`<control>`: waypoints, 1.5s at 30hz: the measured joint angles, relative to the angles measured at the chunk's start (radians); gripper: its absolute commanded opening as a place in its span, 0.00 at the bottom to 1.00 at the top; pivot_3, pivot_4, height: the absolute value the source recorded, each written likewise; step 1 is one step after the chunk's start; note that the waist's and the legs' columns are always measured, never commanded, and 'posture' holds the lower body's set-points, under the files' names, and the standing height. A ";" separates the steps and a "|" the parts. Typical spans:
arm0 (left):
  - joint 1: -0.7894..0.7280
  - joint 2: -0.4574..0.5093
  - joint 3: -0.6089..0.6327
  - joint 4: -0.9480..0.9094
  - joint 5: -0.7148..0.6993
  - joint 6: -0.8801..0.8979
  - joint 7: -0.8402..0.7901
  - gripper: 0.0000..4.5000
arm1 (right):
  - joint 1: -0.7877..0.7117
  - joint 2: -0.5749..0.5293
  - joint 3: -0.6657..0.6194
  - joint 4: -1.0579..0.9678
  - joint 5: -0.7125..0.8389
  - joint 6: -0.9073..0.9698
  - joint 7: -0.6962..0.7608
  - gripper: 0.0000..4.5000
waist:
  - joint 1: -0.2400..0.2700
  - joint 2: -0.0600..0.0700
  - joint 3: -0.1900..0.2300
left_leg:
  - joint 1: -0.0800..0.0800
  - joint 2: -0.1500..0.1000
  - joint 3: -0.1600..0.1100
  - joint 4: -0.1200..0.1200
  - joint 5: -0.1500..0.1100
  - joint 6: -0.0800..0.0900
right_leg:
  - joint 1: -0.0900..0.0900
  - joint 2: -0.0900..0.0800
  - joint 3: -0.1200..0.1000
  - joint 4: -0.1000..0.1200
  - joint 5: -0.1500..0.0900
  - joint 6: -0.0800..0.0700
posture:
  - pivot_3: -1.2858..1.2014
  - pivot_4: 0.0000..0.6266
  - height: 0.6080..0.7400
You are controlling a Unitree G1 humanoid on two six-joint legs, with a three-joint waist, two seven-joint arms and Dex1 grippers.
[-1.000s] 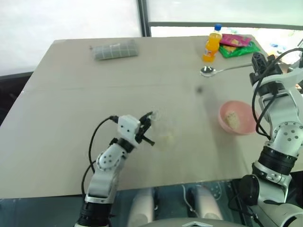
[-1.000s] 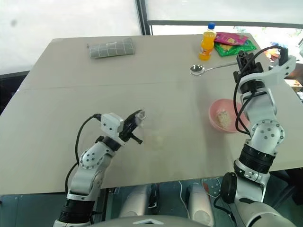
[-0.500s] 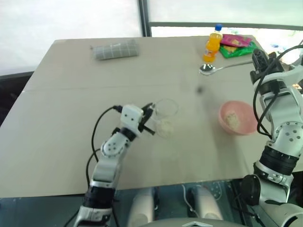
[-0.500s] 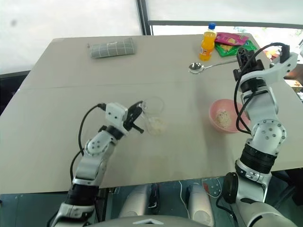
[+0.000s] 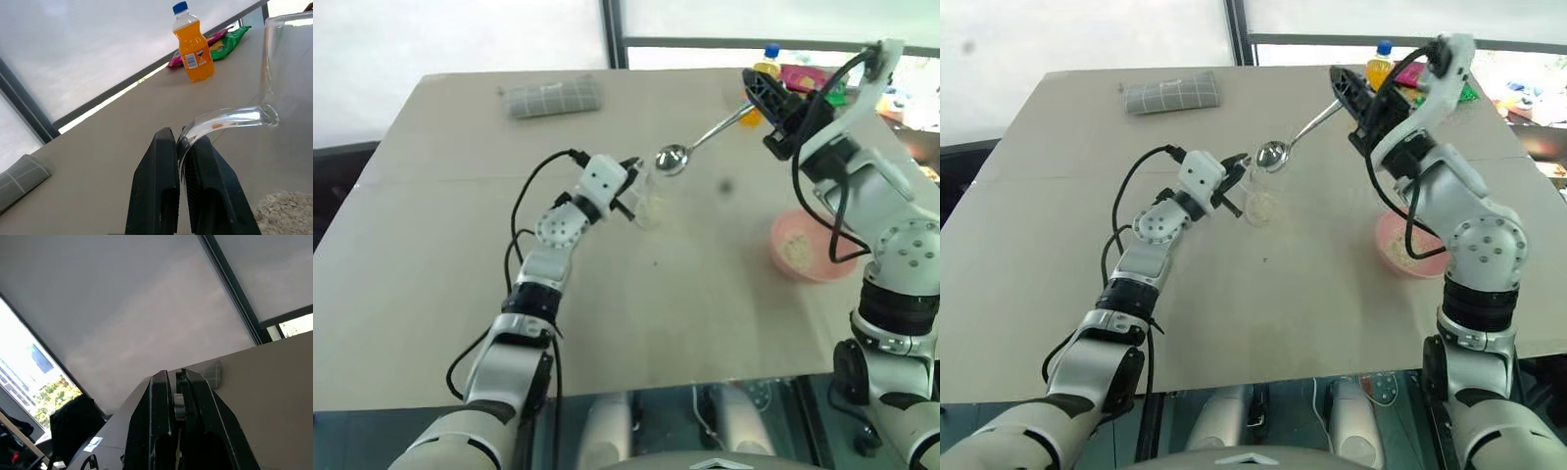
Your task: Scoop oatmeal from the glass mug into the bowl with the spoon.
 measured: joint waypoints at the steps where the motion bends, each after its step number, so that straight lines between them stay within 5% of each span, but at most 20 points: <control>1: -0.009 -0.001 -0.004 0.019 0.003 -0.017 -0.001 0.00 | 0.003 -0.020 0.010 0.001 -0.027 0.004 0.021 0.00 | 0.001 0.000 0.000 | 0.000 -0.001 0.000 0.000 0.000 0.000 | 0.000 -0.001 0.000 0.000 0.000 0.000 | 0.52 0.24 0.83; 10: -0.068 -0.018 -0.020 0.118 0.038 -0.104 -0.002 0.00 | 0.022 -0.121 0.185 -0.003 -0.303 0.000 0.246 0.00 | -0.002 0.000 0.000 | 0.000 -0.002 -0.001 0.000 0.000 0.001 | 0.000 -0.002 0.000 0.001 0.001 0.002 | 0.52 0.24 0.83; 26: -0.083 -0.034 -0.040 0.143 0.051 -0.141 -0.001 0.00 | 0.110 -0.004 0.318 0.025 -0.633 -0.109 0.386 0.00 | 0.001 -0.001 0.000 | 0.000 -0.002 -0.001 0.002 0.000 0.000 | 0.000 -0.002 -0.001 0.002 0.001 0.002 | 0.52 0.24 0.83; 34: -0.083 -0.049 -0.046 0.146 0.054 -0.142 0.002 0.00 | 0.124 0.181 0.077 0.025 -0.439 0.093 0.193 0.00 | 0.004 -0.001 0.000 | -0.001 -0.002 -0.002 0.006 0.000 0.000 | 0.000 -0.002 -0.001 0.006 0.001 0.002 | 0.52 0.24 0.83; 45: -0.108 -0.080 -0.043 0.209 0.055 -0.157 0.033 0.00 | 0.079 0.184 -0.217 0.027 -0.086 0.212 -0.076 0.00 | 0.003 -0.001 0.000 | 0.000 -0.003 -0.002 0.007 0.000 0.000 | 0.000 -0.002 -0.001 0.010 0.001 0.002 | 0.52 0.24 0.83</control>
